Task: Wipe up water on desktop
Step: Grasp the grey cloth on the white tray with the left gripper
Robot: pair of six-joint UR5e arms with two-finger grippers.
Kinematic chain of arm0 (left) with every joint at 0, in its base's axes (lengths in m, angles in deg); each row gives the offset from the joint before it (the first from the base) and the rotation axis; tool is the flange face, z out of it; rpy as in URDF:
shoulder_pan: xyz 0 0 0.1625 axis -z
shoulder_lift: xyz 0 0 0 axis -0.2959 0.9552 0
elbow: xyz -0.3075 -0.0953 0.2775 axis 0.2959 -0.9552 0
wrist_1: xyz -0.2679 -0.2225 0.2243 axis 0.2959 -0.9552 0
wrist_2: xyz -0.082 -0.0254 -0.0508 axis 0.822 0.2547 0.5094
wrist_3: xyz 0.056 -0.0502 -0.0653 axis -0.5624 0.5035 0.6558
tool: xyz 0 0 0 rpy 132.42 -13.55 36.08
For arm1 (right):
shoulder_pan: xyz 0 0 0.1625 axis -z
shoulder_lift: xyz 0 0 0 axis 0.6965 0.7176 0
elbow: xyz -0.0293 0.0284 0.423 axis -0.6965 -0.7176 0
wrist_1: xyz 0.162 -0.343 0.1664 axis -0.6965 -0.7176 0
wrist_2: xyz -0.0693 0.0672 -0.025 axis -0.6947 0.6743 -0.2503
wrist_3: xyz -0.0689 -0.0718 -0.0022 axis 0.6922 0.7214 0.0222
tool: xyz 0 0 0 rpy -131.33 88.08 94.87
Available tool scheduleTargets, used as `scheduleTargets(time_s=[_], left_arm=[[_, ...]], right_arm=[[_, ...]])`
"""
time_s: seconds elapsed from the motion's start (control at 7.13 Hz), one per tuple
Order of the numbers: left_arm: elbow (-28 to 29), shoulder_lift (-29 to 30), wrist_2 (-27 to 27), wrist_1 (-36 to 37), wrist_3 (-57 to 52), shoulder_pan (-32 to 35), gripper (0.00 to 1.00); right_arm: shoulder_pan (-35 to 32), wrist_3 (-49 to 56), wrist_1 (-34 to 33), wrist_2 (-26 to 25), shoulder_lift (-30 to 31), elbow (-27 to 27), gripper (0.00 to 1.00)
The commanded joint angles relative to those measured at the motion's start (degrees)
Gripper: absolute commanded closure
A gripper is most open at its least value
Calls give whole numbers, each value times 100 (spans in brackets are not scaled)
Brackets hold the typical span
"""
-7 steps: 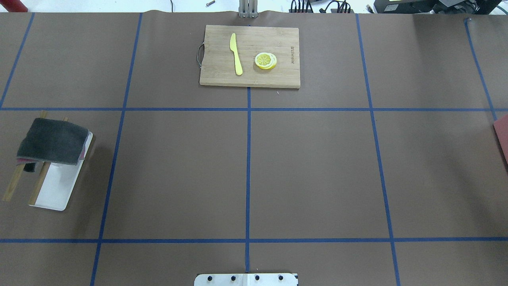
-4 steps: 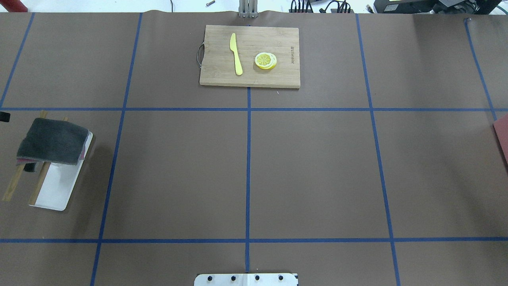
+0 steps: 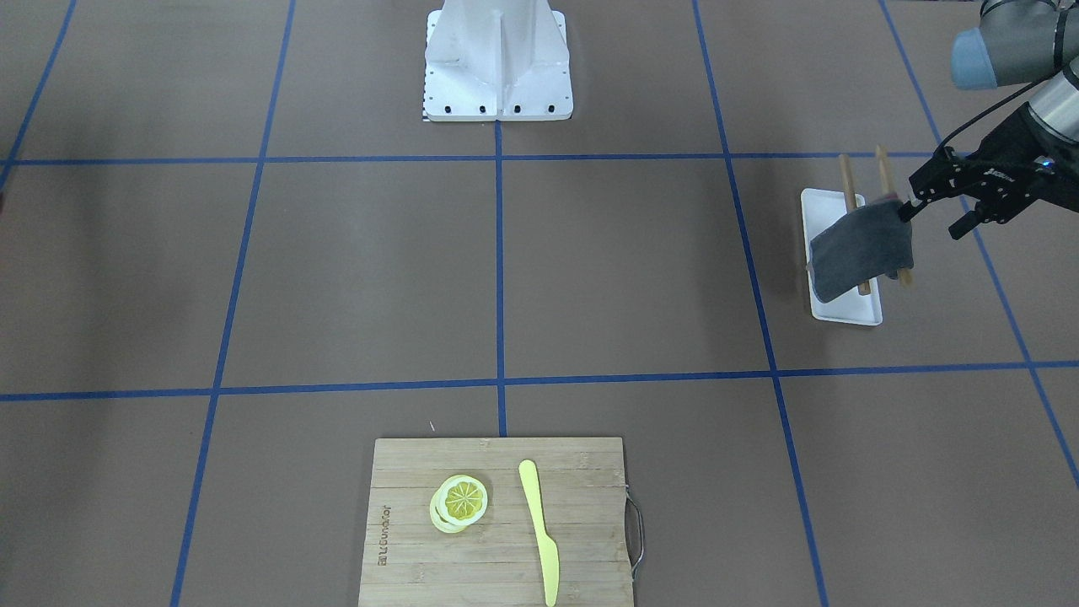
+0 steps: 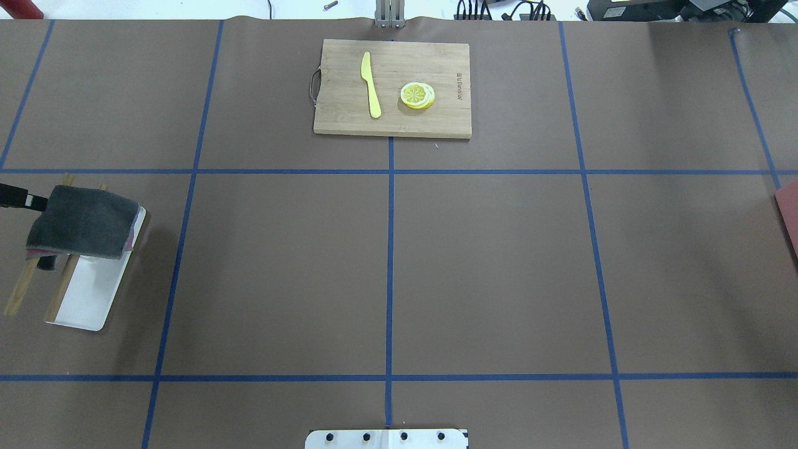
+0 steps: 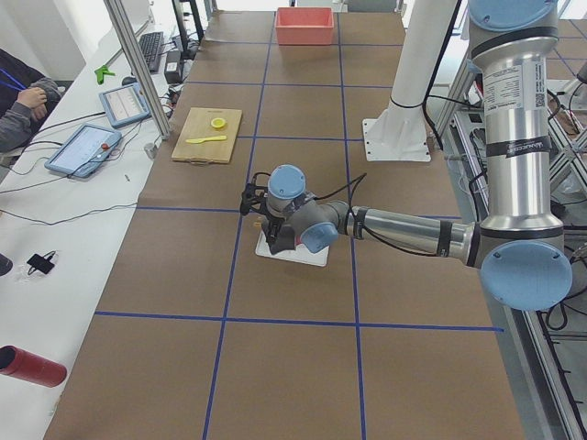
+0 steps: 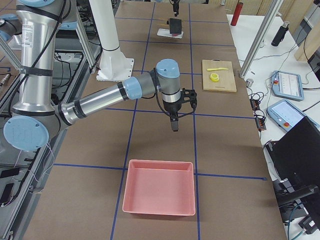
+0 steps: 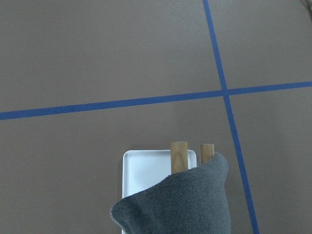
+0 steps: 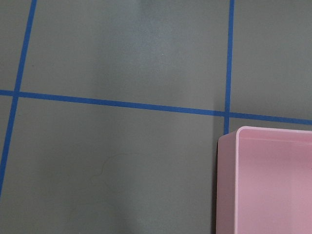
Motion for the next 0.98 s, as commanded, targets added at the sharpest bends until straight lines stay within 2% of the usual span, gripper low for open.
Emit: scheduleTargets(time_s=[0.0, 0.14, 0.84], left_arm=[[34, 25, -5, -51, -5, -66, 57], [43, 34, -5, -51, -14, -66, 64], [96, 51, -5, -51, -14, -154, 59]], right_arm=[[1, 0, 0, 0, 0, 0, 0], [-8, 0, 0, 0, 0, 0, 0], [1, 0, 0, 0, 9, 0, 0]])
